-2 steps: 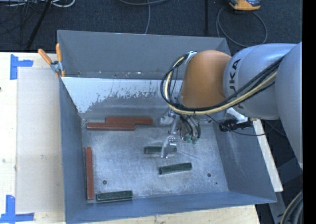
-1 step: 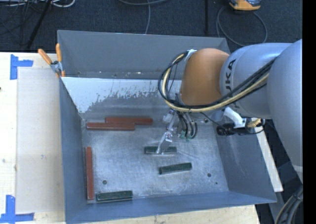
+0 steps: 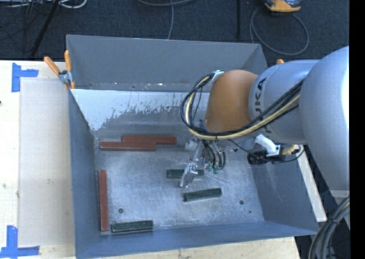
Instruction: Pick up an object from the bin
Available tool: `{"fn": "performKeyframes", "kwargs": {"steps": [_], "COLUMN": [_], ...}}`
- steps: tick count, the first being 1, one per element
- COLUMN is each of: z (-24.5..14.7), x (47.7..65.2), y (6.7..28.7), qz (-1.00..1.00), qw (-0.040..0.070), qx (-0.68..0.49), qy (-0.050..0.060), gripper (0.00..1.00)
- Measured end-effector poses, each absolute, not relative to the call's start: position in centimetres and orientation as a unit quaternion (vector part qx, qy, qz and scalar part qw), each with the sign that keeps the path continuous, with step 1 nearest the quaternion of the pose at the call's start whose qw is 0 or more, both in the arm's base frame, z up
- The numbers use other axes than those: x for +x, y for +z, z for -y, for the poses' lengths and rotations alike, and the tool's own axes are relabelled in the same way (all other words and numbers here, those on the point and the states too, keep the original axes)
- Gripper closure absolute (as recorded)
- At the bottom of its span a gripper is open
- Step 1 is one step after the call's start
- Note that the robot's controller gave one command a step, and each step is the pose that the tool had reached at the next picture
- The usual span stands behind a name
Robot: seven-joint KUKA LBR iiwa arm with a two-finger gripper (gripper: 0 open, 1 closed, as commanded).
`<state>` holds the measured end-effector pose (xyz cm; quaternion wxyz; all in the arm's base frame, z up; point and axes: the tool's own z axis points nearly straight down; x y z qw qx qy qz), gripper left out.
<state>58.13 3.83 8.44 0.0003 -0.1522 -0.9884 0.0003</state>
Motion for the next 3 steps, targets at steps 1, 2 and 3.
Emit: {"fn": "performKeyframes", "kwargs": {"steps": [1,2,3], "z": [-4.08,-4.08,-4.06], "x": [58.16,58.16,58.02], "y": [7.81,7.81,8.12], "qz": [0.975,0.975,0.975], "qw": [-0.009,-0.009,-0.006], "qx": [-0.220,-0.220,-0.220], "qy": [-0.003,-0.003,-0.002], "gripper": [1.00,1.00,1.00]}}
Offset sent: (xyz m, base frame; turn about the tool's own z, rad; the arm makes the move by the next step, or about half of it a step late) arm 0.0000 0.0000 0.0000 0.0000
